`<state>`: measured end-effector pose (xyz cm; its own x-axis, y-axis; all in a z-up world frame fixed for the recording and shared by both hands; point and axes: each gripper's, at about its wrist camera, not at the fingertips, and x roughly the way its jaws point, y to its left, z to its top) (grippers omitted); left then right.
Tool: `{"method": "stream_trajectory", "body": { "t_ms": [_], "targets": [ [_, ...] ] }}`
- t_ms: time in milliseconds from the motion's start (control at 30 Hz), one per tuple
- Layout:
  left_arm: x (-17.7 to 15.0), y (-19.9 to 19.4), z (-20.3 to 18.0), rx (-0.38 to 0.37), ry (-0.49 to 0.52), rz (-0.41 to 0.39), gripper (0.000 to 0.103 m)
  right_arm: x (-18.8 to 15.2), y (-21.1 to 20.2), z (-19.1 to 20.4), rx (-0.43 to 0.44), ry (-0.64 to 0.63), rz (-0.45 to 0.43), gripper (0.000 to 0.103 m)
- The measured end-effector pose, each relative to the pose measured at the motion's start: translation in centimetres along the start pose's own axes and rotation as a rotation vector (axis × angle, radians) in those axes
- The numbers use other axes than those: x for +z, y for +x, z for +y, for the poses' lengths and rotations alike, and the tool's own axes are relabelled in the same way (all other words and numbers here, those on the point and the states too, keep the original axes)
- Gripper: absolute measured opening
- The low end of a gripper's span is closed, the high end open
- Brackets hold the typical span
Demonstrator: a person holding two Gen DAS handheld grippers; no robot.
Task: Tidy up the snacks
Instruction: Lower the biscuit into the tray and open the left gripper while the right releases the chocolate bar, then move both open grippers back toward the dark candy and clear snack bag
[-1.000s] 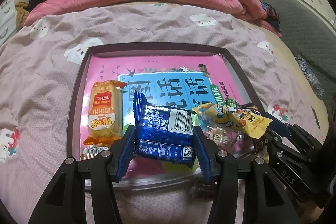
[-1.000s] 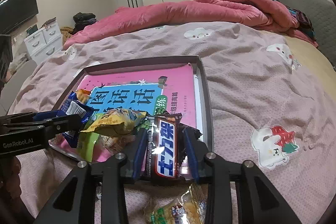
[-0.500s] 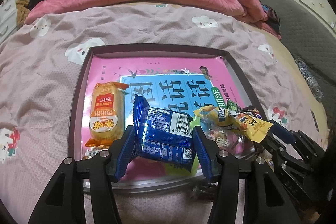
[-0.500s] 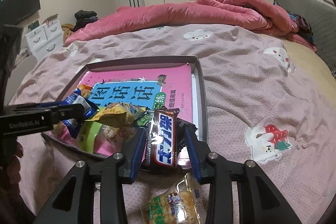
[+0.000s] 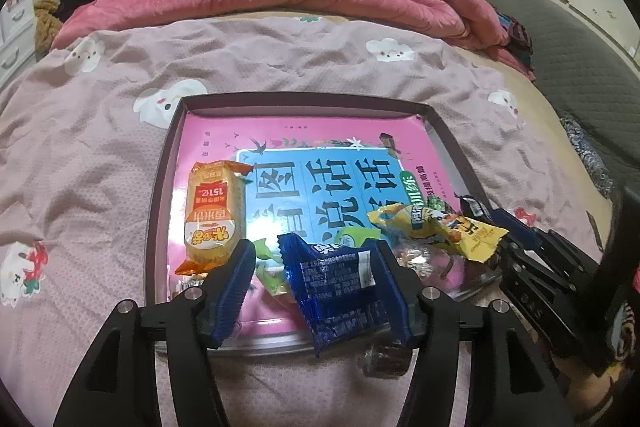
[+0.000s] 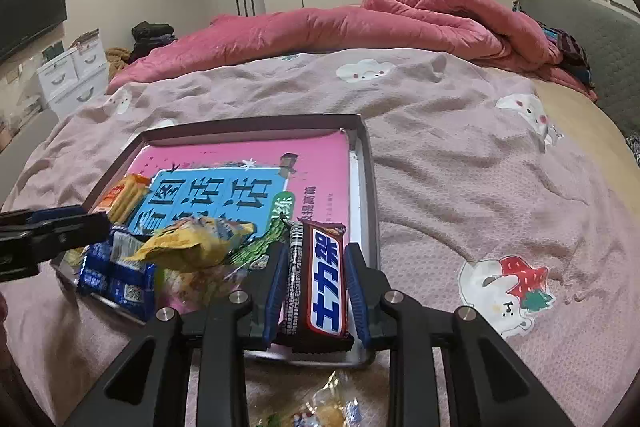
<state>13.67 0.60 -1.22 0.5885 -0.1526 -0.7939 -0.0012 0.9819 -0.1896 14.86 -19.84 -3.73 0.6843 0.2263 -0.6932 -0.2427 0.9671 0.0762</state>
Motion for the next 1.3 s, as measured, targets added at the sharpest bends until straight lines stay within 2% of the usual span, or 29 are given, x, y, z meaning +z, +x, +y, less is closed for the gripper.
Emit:
{"method": "stream_trajectory", "body": {
  "t_ms": [433,500,533,600,900,1300],
  "targets": [
    [-0.4,-1.3,-0.3,-0.011,0.011,-0.004,0.064,1.0,-2.3,-1.5,0.029,0.055,-0.044,0.031],
    [-0.4,-1.5,-0.3,-0.012,0.012,-0.008,0.065,1.2,-3.1,-1.6,0.042,0.061,-0.057,0.034],
    [-0.4,-1.8,-0.4,-0.015,0.014,-0.014,0.071,1.3,-3.6,-1.6,0.048,0.063,-0.065,0.035],
    [-0.4,-2.2,-0.4,-0.020,0.014,-0.024,0.075,1.5,-4.4,-1.5,0.058,0.060,-0.080,0.042],
    [-0.2,-3.7,-0.8,-0.026,0.030,-0.052,0.076,1.9,-7.7,-0.6,0.076,0.034,-0.121,0.060],
    [-1.4,-4.6,-1.1,-0.027,0.064,-0.044,0.076,0.0,-9.9,-0.7,0.063,0.044,-0.101,0.070]
  ]
}}
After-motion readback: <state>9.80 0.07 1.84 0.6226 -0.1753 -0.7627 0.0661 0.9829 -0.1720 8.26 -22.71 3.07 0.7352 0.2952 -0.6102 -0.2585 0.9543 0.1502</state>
